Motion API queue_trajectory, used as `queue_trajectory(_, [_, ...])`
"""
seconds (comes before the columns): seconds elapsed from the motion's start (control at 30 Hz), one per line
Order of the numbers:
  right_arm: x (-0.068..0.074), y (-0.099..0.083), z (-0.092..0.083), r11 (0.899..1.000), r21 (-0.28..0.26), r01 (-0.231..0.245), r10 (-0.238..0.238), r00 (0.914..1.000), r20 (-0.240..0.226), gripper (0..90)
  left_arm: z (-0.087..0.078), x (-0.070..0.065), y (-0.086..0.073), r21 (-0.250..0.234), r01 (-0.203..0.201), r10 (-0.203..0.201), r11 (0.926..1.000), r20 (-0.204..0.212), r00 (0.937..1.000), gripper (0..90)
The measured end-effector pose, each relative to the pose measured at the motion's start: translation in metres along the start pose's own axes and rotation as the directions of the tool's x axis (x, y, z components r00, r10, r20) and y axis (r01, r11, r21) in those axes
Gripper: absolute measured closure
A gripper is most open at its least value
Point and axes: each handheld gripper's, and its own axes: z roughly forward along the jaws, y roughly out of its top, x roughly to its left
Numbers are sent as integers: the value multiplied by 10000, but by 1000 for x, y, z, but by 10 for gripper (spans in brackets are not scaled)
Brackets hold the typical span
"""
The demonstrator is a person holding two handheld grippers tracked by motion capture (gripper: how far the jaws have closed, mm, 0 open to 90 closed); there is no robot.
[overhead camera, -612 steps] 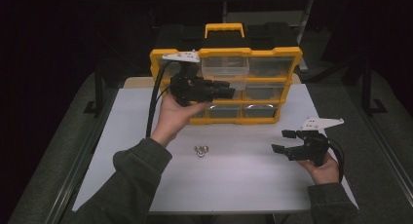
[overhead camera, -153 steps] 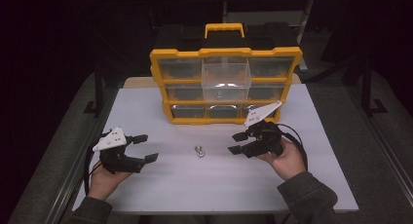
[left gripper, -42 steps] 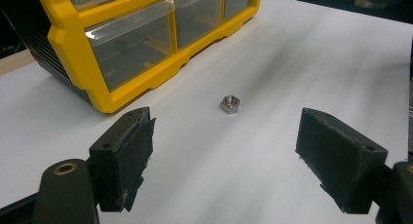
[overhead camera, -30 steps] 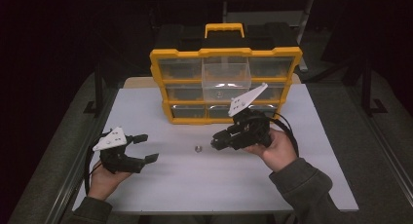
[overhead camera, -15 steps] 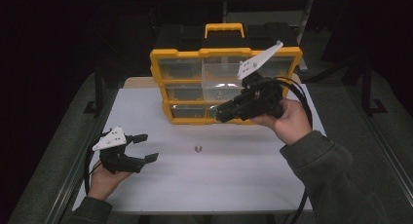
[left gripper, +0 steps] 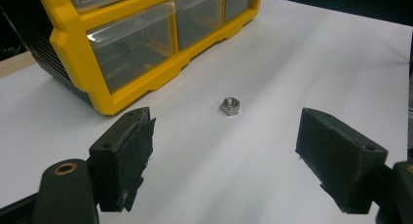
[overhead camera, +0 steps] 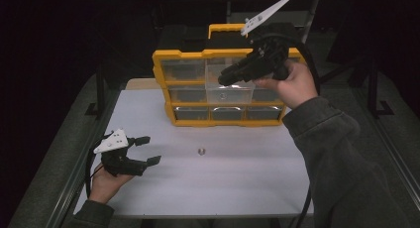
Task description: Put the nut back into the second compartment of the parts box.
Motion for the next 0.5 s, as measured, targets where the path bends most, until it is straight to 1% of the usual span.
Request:
queue_trajectory(0.07, [-5, 5, 0, 9998, -13, -173, 173, 9997, 191, 689, 0, 0, 0, 13, -4, 4, 10000, 3, 10000, 210])
queue_trajectory(0.13, [-13, 8, 0, 9997, 19, -231, 230, 9991, 354, 689, 0, 0, 0, -24, 20, -20, 10000, 11, 10000, 210])
queue_trajectory(0.23, [-24, 10, 2, 9989, -5, -473, 472, 9976, 500, 689, 0, 0, 0, -10, 11, -11, 10000, 2, 10000, 210])
queue_trajectory(0.3, [-30, 10, 5, 9980, 90, -630, 623, 9958, 664, 689, 0, 0, 0, -17, 36, -36, 10000, 18, 10000, 210])
queue_trajectory(0.33, [-33, 9, 7, 9976, 179, -675, 660, 9951, 737, 689, 0, 0, 0, -2, 58, -58, 10000, 7, 10000, 209])
queue_trajectory(0.37, [-36, 9, 9, 9972, 310, -688, 657, 9937, 905, 688, 0, 1, 0, -48, -149, 149, 9999, -8, 9999, 209])
queue_trajectory(0.4, [-38, 8, 11, 9961, 532, -699, 635, 9915, 1139, 688, 0, 1, 0, -100, -116, 116, 9999, 29, 9999, 209])
queue_trajectory(0.43, [-40, 7, 14, 9954, 690, -670, 583, 9908, 1222, 688, 1, 1, 0, -72, -77, 78, 9999, 25, 10000, 209])
queue_trajectory(0.47, [-43, 5, 16, 9956, 745, -570, 478, 9917, 1193, 688, 0, 1, 0, -68, -107, 107, 9999, 10, 9999, 209])
queue_trajectory(0.5, [-45, 4, 18, 9949, 803, -613, 515, 9915, 1195, 689, 0, 1, 0, -87, -95, 95, 9999, 17, 10000, 209])
